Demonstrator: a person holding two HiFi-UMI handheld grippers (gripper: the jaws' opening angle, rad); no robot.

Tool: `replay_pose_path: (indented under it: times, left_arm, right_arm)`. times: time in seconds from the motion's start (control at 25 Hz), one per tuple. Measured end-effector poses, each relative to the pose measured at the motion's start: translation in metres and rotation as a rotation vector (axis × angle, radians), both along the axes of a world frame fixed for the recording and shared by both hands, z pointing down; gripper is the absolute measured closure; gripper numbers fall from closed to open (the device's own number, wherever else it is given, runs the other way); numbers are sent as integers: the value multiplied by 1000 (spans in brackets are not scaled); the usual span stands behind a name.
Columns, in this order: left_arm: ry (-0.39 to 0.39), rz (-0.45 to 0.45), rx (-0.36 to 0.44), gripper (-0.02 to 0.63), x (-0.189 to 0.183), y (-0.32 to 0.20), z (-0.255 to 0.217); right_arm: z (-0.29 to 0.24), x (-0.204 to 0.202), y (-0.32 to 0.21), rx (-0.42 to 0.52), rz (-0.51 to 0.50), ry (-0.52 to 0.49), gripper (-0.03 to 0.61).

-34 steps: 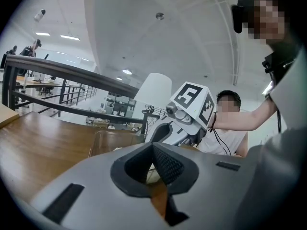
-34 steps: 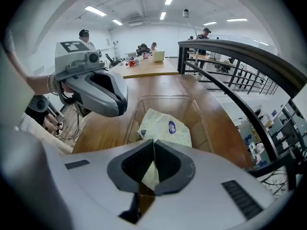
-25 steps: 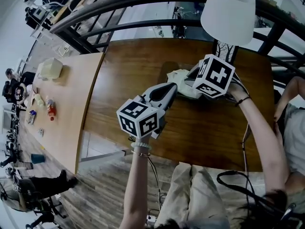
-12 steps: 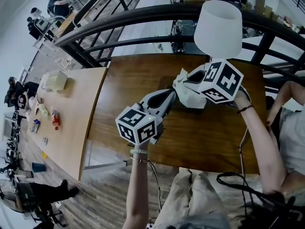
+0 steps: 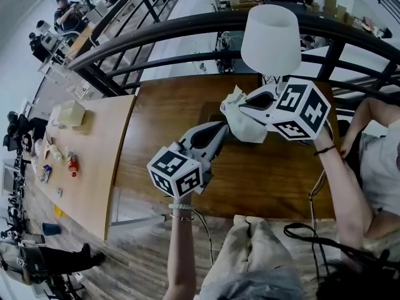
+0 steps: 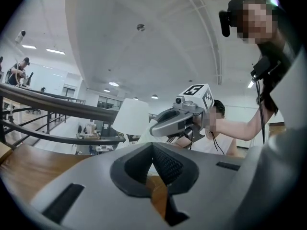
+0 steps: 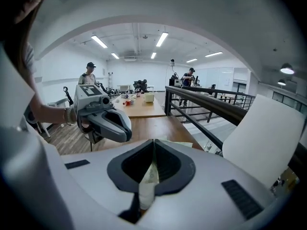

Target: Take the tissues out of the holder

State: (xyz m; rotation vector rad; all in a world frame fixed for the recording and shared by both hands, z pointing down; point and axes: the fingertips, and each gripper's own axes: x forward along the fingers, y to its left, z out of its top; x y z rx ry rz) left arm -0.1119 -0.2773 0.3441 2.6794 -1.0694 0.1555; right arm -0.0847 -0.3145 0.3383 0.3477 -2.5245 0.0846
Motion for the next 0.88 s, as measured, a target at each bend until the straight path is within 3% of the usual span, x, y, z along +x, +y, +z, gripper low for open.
replay_pose_path:
  times: [0.44, 0.88]
  left_arm:
    - [25, 93, -17, 606, 33, 44, 10]
    - [12, 112, -34, 606, 50, 86, 17]
  right_arm:
    - [-4, 40, 48, 7, 88, -25, 567]
    - [8, 64, 92, -37, 126, -91, 566]
